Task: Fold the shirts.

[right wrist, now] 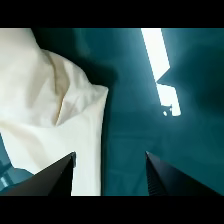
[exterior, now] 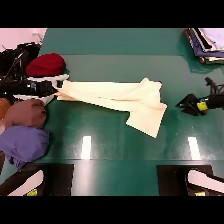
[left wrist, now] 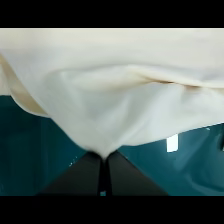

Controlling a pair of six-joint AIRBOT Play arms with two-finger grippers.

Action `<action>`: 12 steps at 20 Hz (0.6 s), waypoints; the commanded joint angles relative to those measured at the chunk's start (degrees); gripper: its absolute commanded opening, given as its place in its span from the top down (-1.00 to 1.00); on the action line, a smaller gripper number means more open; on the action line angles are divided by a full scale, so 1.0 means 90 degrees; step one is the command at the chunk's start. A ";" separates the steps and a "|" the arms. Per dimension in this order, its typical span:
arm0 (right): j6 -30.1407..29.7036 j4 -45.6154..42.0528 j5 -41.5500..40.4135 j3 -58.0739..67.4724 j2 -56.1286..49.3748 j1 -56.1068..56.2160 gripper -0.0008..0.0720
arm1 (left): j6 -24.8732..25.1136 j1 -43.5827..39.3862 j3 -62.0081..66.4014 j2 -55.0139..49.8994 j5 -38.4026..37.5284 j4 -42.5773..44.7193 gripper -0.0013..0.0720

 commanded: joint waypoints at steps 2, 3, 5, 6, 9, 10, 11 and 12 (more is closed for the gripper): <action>-0.0323 0.0641 -0.0928 -0.0223 -0.0770 0.0503 -0.41 | -0.0032 0.0012 0.0029 0.0010 -0.0012 -0.0010 0.90; -0.0323 0.0639 -0.1105 -0.0223 -0.0894 0.0678 -0.40 | -0.0032 0.0012 0.0029 0.0010 -0.0010 -0.0010 0.90; -0.0321 0.0648 -0.1333 -0.0223 -0.1054 0.0935 -0.22 | -0.0032 0.0012 0.0029 0.0010 -0.0005 -0.0010 0.90; -0.0321 0.0644 -0.1445 -0.0223 -0.1093 0.1056 -0.21 | -0.0032 0.0012 0.0029 0.0010 -0.0005 -0.0010 0.90; -0.0323 0.0627 -0.1838 -0.0223 -0.0996 0.1275 0.67 | -0.0032 0.0012 0.0029 0.0012 -0.0007 -0.0010 0.90; -0.0323 0.0624 -0.1943 -0.0223 -0.0862 0.1294 0.94 | -0.0034 0.0012 0.0034 0.0012 -0.0005 -0.0010 0.90; -0.0323 0.0627 -0.2023 -0.0223 -0.0670 0.1290 0.94 | -0.0058 0.0012 0.0061 0.0015 -0.0007 -0.0012 0.90; -0.0323 0.0588 -0.2072 -0.0204 -0.0384 0.1265 0.94 | -0.0138 0.0015 0.0172 0.0032 -0.0010 -0.0002 0.90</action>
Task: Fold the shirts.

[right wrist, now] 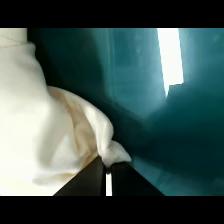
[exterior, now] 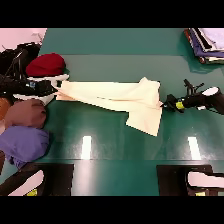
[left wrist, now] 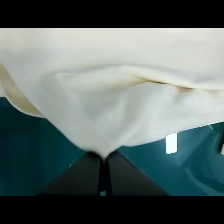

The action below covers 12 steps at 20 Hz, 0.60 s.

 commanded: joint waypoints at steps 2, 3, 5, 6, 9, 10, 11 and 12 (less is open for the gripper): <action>-0.0010 0.0034 -0.0104 0.0403 0.1013 -0.0053 0.94 | -0.0131 0.0005 0.0583 0.0204 0.0012 0.0002 0.90; -0.0010 0.0039 0.0070 0.0719 0.1353 -0.0129 0.94 | -0.0153 0.0005 0.0947 0.0328 0.0007 0.0002 0.90; -0.0010 0.0007 0.0335 0.1608 0.2023 -0.0199 0.94 | -0.0153 0.0005 0.1909 0.0729 -0.0005 0.0005 0.90; -0.0007 -0.0143 0.0452 0.2152 0.2351 -0.0202 0.94 | -0.0153 0.0005 0.2409 0.0908 0.0005 0.0002 0.90; 0.0000 -0.0483 0.0680 0.3728 0.3172 -0.0202 0.94 | -0.0153 0.0005 0.4114 0.1345 0.0024 0.0005 0.90; 0.0007 -0.0629 0.0675 0.4146 0.3405 -0.0202 0.94 | -0.0160 0.0005 0.4714 0.1421 0.0002 0.0002 0.90; 0.0029 -0.0767 0.0678 0.4524 0.3614 -0.0202 0.94 | -0.0182 0.0005 0.5265 0.1452 0.0044 0.0000 0.90; 0.0097 -0.0923 0.0678 0.4886 0.3830 -0.0202 0.94 | -0.0357 0.0005 0.5884 0.1452 0.0080 0.0002 0.90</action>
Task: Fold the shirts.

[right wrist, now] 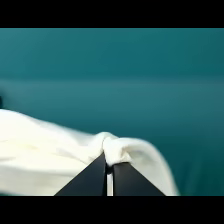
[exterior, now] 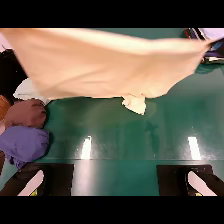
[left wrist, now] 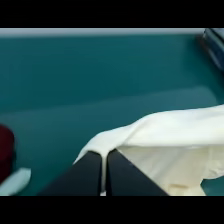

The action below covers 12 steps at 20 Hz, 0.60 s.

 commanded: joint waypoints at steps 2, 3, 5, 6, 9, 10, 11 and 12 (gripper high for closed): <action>0.0299 -0.0852 0.0117 0.1693 0.1008 -0.0010 0.94 | -0.0369 0.0005 0.2443 0.0192 0.0311 0.0017 0.90; 0.0403 -0.1071 0.0155 0.1940 0.1117 -0.0010 0.94 | -0.0512 0.0005 0.2727 0.0202 0.0432 0.0015 0.90; 0.0537 -0.1324 0.0311 0.2487 0.1171 -0.0010 0.94 | -0.0673 0.0005 0.2875 0.0279 0.0556 0.0022 0.90; 0.0590 -0.1399 0.0425 0.2776 0.1095 -0.0010 0.94 | -0.0748 0.0005 0.2875 0.0282 0.0520 0.0044 0.90; 0.0797 -0.1443 0.1192 0.3869 0.0442 -0.0010 0.94 | -0.0811 0.0005 0.2494 0.0279 0.0488 0.0068 0.90; 0.0850 -0.1433 0.1413 0.4124 0.0189 -0.0010 0.94 | -0.0823 0.0005 0.2220 0.0279 0.0457 0.0070 0.90; 0.0865 -0.1428 0.1615 0.4272 -0.0095 -0.0010 0.94 | -0.0855 0.0005 0.1889 0.0279 0.0304 0.0068 0.90; 0.0903 -0.1430 0.1766 0.4272 -0.0340 -0.0010 0.94 | -0.0942 0.0005 0.1562 0.0214 0.0090 0.0068 0.90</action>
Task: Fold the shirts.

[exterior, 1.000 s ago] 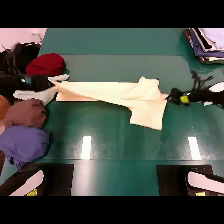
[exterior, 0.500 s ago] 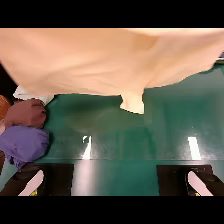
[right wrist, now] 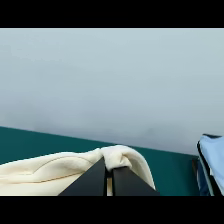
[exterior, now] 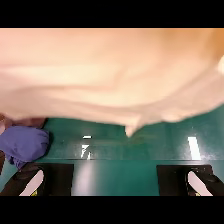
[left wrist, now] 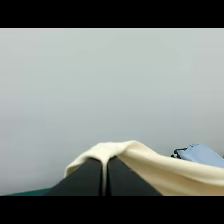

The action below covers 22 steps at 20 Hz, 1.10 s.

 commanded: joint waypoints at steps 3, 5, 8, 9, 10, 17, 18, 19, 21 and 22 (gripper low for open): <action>0.0253 -0.0075 0.0906 -0.0393 -0.1222 0.0097 0.94 | -0.0197 0.0005 -0.1795 -0.0401 -0.0940 0.0012 0.90; 0.0243 -0.0117 0.1061 -0.1175 -0.1736 0.0345 0.94 | -0.0189 0.0005 -0.2824 -0.0784 -0.1112 0.0002 0.90; 0.0153 -0.0119 0.1137 -0.2040 -0.2844 0.0758 0.94 | -0.0121 0.0005 -0.4388 -0.1515 -0.0903 0.0000 0.90; 0.0153 -0.0121 0.1093 -0.2261 -0.3245 0.0818 0.94 | -0.0041 0.0005 -0.4850 -0.1853 -0.0755 0.0000 0.90; 0.0153 -0.0114 0.1003 -0.2414 -0.3616 0.0831 0.94 | 0.0073 0.0005 -0.5183 -0.2205 -0.0556 -0.0029 0.90; 0.0153 -0.0058 -0.0289 -0.1479 -0.5411 0.0831 0.94 | 0.1197 0.0005 -0.4622 -0.4527 0.1457 -0.1501 0.90; 0.0153 -0.0070 -0.0347 -0.1226 -0.5510 0.0831 0.94 | 0.1200 0.0005 -0.4427 -0.4639 0.1477 -0.1484 0.90; 0.0148 -0.0080 -0.0342 -0.1047 -0.5564 0.0831 0.94 | 0.1268 0.0005 -0.4279 -0.4687 0.1457 -0.1447 0.90; 0.0051 -0.0279 -0.0104 -0.0872 -0.5554 0.0801 0.94 | 0.1557 0.0005 -0.4095 -0.4685 0.1178 -0.1314 0.90; 0.0044 -0.0488 0.0160 -0.0923 -0.5508 0.0804 0.94 | 0.1547 0.0005 -0.4027 -0.4673 0.0857 -0.1054 0.90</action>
